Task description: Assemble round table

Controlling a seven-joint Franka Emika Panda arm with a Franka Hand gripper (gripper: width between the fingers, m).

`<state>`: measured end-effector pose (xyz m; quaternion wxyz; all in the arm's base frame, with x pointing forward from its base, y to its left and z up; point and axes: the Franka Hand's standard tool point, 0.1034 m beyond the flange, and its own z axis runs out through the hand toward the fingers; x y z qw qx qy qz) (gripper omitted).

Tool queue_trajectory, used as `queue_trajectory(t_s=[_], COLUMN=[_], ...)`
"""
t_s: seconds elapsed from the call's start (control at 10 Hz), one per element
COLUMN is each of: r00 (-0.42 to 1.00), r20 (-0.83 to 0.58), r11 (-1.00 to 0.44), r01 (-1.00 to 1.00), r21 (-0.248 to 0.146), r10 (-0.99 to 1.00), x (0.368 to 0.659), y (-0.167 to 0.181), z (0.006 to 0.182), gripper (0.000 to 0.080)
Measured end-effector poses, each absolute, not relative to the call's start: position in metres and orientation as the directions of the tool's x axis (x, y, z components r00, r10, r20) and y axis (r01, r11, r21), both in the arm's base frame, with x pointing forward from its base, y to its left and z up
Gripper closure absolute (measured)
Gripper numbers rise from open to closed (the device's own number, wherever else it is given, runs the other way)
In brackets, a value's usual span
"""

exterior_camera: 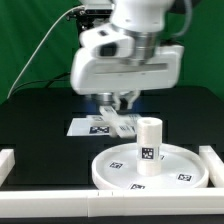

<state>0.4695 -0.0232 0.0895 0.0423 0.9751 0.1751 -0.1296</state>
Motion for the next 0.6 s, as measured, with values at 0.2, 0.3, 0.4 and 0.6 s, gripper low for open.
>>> queue_trajectory(t_s=[0.2,0.3,0.4,0.6], r00=[0.904,0.904,0.904,0.903], r20=[-0.265,-0.265,-0.266,-0.267], r11=[-0.933,-0.933,-0.933,-0.933], r01=[0.358,0.358,0.358,0.358], r21=[0.038,0.038,0.038,0.038], r10=[0.336,0.336,0.336,0.336], x=[0.4721,0.4720,0.4719,0.4714], y=[-0.0226,-0.0227,-0.0228,-0.0236], z=[0.0894,0.0893,0.0892,0.0889], gripper=[0.0798,0.0798,0.0799,0.0798])
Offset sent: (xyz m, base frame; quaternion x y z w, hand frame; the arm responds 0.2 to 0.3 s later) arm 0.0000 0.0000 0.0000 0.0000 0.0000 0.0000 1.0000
